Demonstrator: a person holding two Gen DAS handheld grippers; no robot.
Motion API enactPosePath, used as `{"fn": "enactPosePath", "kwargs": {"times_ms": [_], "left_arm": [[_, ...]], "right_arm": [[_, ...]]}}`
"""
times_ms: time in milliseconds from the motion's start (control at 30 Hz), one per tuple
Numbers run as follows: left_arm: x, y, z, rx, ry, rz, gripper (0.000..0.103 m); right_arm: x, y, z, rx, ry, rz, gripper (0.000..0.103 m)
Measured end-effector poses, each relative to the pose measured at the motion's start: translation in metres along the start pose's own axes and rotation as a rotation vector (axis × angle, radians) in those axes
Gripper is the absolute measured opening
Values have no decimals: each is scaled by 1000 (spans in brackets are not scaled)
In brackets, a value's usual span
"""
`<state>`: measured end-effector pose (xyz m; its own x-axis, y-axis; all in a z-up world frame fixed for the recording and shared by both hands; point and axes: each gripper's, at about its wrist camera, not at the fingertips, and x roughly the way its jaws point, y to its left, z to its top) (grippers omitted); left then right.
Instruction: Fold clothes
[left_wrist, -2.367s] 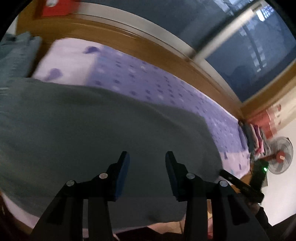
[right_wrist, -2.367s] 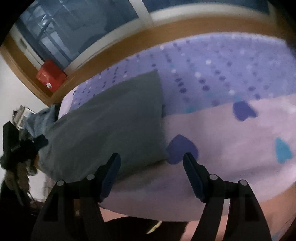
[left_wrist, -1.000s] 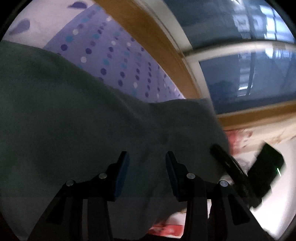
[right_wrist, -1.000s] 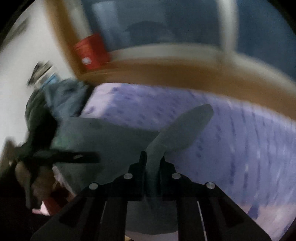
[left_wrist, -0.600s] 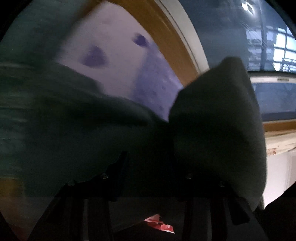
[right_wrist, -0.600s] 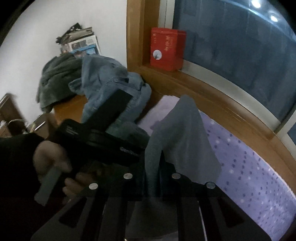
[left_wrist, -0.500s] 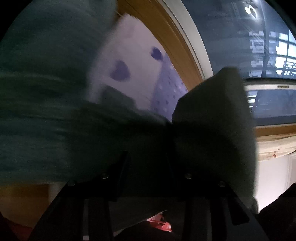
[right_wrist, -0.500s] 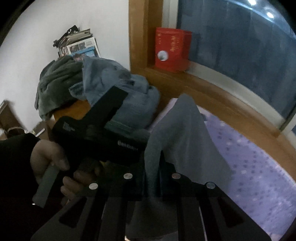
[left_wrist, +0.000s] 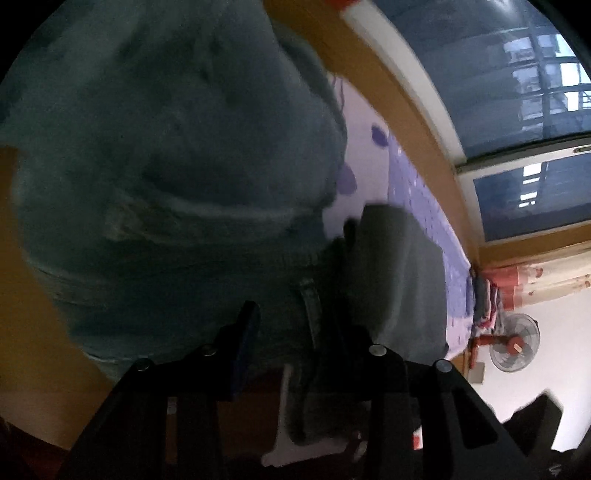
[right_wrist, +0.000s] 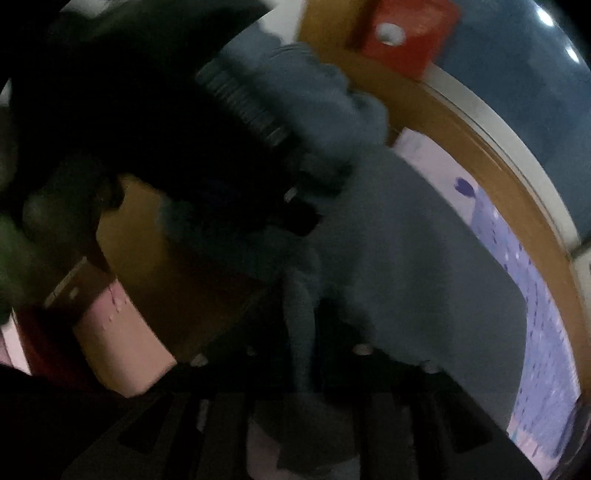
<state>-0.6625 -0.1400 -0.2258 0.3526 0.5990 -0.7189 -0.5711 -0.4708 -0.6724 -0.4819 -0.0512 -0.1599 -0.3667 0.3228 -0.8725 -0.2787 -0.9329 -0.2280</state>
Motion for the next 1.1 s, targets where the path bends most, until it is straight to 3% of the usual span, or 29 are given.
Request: {"fn": "enactPosePath", "kwargs": {"times_ms": [67,133,200,300,433,467,500,533,633,667,733,767,800,833,867,967,1033,1100], "left_arm": [[-10,-6,2,26,-51,-29,38],[-17,-19,0,75,-79,-64,39],[-13,-29,-8,113,-74,-61,40],[-1,-43,-24,165,-51,-35,45],[15,-62,-44,233,-19,-1,46],[18,-66,-50,250,-12,8,46],[22,-71,-55,267,-4,16,45],[26,-76,-60,284,4,25,43],[17,-70,-65,193,-38,50,42],[8,-68,-68,164,-69,101,42],[-8,-67,-71,121,-137,260,45],[-14,-67,-73,91,-174,344,45],[-23,-66,-74,55,-209,401,45],[-30,-65,-76,19,-241,423,45],[-37,-65,-77,-17,-268,394,45],[-43,-77,-82,-54,-327,287,48],[-30,-87,-80,-26,-293,231,48],[-11,-85,-76,7,-235,235,48]], "right_arm": [[-12,3,-8,-15,-42,103,74],[-32,-8,-20,24,-115,158,74],[-53,-34,-35,123,-195,155,74],[-84,-102,-77,389,-305,131,75],[-81,-198,-151,746,-259,52,76],[-74,-219,-169,830,-234,63,62],[-67,-236,-183,883,-227,109,19],[-54,-250,-194,899,-196,167,5],[-26,-269,-211,925,-165,339,3],[-17,-276,-218,954,-169,414,3],[-2,-293,-227,1009,-173,513,7],[2,-298,-228,1015,-169,544,24],[5,-303,-229,1017,-165,572,49],[8,-307,-229,1018,-160,600,60],[11,-310,-226,1010,-162,644,73],[21,-309,-212,971,-131,748,74],[29,-302,-196,932,-80,790,75],[32,-293,-182,876,-56,773,80]]}}
